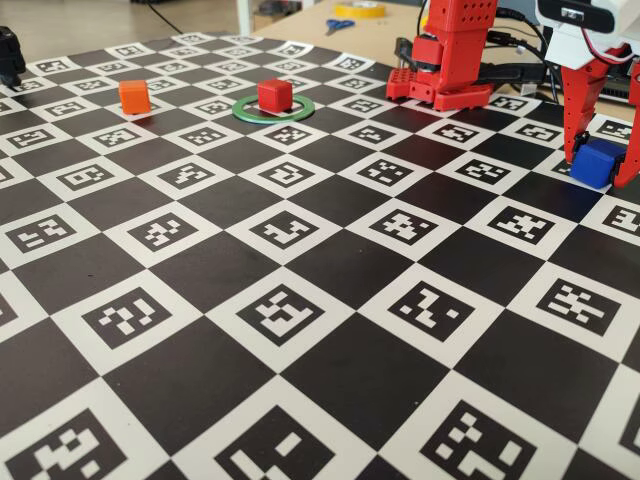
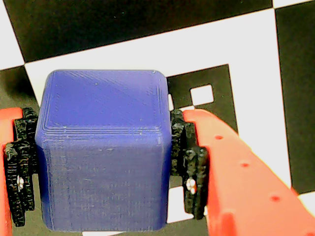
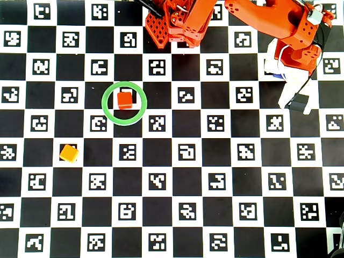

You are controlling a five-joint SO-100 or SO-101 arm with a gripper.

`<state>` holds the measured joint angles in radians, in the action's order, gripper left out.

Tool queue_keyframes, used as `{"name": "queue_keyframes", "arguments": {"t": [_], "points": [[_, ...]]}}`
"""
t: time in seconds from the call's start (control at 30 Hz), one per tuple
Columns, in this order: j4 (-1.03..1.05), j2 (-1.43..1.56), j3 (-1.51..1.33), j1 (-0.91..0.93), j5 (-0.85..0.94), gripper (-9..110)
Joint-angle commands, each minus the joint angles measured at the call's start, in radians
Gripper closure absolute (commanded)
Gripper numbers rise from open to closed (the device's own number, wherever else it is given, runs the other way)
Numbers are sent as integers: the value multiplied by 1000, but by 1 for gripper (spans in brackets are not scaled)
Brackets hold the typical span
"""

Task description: Grab the red cube then put it in the green circle then put the blue cube on top and finally the orange cube on top

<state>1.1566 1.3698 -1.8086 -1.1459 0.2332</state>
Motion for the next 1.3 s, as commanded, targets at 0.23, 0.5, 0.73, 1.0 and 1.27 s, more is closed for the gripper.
{"name": "queue_keyframes", "arguments": {"t": [0.23,0.5,0.73,1.0,1.27], "points": [[17,5,28,-2,20,93],[44,20,41,18,31,94],[92,74,40,67,63,94],[161,183,35,190,126,95],[290,314,77,350,149,96]]}}
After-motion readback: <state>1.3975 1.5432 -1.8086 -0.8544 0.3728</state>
